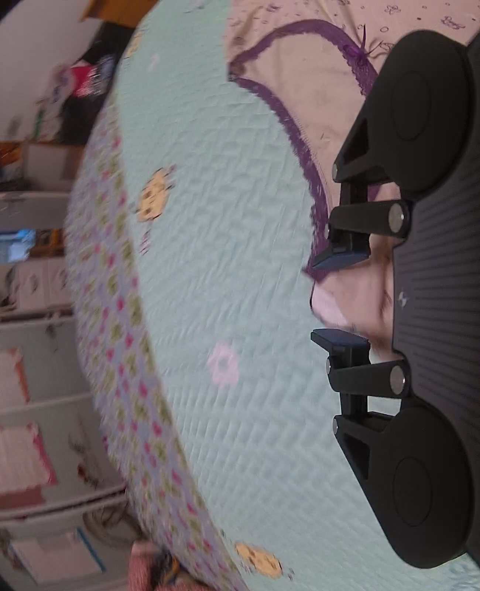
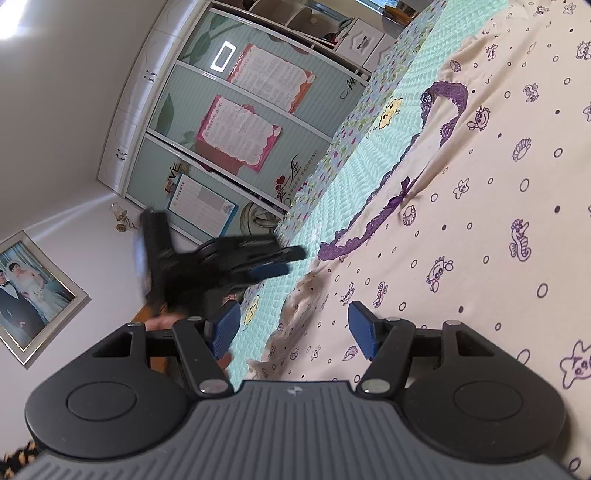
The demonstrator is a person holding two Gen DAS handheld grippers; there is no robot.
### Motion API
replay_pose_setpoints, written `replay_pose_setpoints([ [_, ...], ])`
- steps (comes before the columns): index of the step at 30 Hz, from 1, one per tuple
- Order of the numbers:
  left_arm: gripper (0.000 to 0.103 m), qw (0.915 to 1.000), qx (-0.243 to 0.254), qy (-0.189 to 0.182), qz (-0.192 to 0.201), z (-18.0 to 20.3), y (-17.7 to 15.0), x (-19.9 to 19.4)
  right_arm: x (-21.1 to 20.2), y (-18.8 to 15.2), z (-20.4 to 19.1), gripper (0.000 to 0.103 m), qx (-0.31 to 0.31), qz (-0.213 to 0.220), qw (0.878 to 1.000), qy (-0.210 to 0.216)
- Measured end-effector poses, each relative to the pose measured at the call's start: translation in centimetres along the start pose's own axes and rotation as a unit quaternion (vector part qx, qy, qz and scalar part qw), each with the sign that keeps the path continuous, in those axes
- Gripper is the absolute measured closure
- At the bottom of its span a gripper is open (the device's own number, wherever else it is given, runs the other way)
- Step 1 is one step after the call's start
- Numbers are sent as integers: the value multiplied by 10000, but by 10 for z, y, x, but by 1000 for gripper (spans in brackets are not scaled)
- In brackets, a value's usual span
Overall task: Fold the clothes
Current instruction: 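Smooth the neckline fabric with the left gripper and open it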
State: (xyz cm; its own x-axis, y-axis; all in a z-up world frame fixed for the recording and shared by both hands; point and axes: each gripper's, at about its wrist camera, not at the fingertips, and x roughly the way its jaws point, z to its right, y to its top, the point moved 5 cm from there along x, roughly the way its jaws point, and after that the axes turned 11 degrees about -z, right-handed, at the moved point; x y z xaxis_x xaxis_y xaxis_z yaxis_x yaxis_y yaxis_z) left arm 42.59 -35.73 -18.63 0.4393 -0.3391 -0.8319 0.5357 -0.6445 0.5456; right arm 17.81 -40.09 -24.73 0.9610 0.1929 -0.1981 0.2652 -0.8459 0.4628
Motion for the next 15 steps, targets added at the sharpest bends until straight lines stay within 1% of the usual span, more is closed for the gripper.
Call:
replay_pose_setpoints([
  [2, 67, 9998, 65, -90, -163, 5, 0, 12, 0, 0, 0, 38, 2, -2, 10000, 0],
  [4, 87, 9994, 55, -214, -268, 8, -1, 20, 1, 0, -1, 38, -1, -2, 10000, -8],
  [6, 98, 9999, -39, -7, -162, 9, 2, 24, 1, 0, -1, 38, -6, -3, 10000, -18],
  [8, 99, 9996, -156, 227, -88, 10, 7, 28, 1, 0, -1, 38, -15, -4, 10000, -30],
  [11, 99, 9983, -104, 560, -74, 15, 19, 31, -1, 1, 1, 38, 94, 30, 9999, 60],
  [12, 96, 9976, -153, 672, -34, 15, 23, 29, -3, 2, 4, 38, 213, 70, 9996, 154],
  [13, 95, 9968, -240, 758, 59, 14, 28, 24, -5, 4, 7, 38, 383, 134, 9988, 280],
  [14, 94, 9965, -298, 763, 185, 16, 33, 16, -8, 6, 10, 38, 524, 198, 9978, 367],
  [15, 87, 9966, -303, 699, 313, 21, 38, 8, -11, 7, 10, 38, 588, 247, 9972, 385],
])
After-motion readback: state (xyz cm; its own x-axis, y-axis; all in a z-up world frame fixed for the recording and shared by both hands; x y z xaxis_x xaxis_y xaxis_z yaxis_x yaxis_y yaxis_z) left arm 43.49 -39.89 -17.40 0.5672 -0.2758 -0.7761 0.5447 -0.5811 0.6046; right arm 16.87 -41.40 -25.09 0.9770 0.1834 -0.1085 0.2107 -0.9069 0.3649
